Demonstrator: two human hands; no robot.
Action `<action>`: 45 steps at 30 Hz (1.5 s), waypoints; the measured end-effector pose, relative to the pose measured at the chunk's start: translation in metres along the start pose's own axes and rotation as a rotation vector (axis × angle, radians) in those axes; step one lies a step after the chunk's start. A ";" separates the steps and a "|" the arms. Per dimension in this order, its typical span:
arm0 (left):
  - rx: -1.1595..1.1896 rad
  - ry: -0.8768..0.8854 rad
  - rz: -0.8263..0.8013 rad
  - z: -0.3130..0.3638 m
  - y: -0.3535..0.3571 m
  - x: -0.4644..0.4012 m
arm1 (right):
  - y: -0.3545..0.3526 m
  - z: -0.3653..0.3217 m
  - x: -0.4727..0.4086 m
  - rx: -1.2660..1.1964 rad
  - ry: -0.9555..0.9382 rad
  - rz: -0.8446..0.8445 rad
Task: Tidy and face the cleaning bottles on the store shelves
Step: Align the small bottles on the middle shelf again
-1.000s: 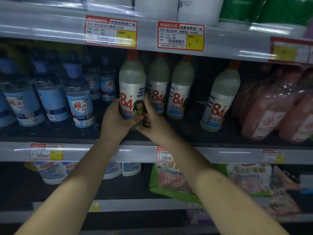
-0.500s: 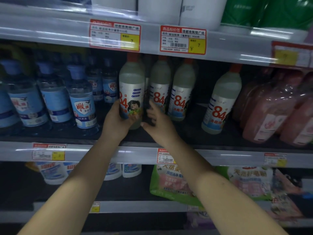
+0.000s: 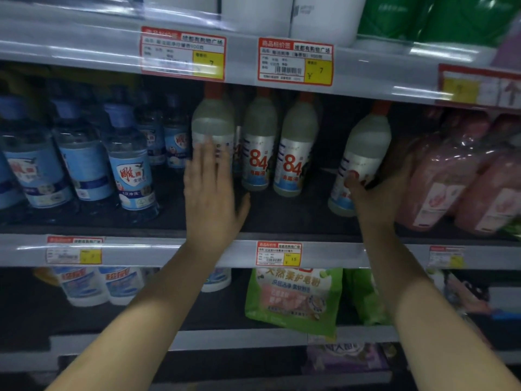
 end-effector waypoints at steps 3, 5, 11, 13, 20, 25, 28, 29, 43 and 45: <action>0.032 0.172 -0.047 0.027 0.012 -0.006 | 0.014 0.009 -0.005 -0.008 0.175 -0.187; 0.056 0.192 -0.087 0.036 0.020 -0.009 | 0.015 0.010 -0.002 0.015 0.216 -0.220; 0.125 0.143 -0.147 0.040 0.035 -0.016 | 0.016 -0.002 0.016 -0.032 0.176 -0.244; 0.191 0.137 -0.178 0.040 0.040 -0.016 | 0.024 -0.007 0.026 -0.047 0.163 -0.281; 0.480 0.027 -0.290 0.033 0.055 -0.011 | 0.060 -0.021 0.052 -0.089 0.125 -0.389; 0.561 -0.044 -0.270 0.028 0.058 -0.011 | 0.073 -0.029 0.058 -0.087 0.100 -0.435; 0.592 -0.072 -0.240 0.025 0.058 -0.011 | 0.080 -0.033 0.061 -0.083 0.080 -0.459; 0.595 -0.077 -0.242 0.025 0.059 -0.011 | 0.083 -0.034 0.062 -0.082 0.078 -0.469; 0.857 -0.262 -0.311 0.019 0.063 -0.011 | 0.108 -0.041 0.069 -0.049 -0.014 -0.534; 0.855 -0.268 -0.346 0.020 0.063 -0.010 | 0.108 -0.039 0.069 -0.047 -0.018 -0.556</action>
Point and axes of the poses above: each hand's wrist, its own x-axis away from the middle knuckle, its own y-axis out of the palm, z = x × y, the point moved 7 cm from there along -x, towards the middle knuckle, and after that the axes turned 15 degrees about y, right-handed, at the moved point
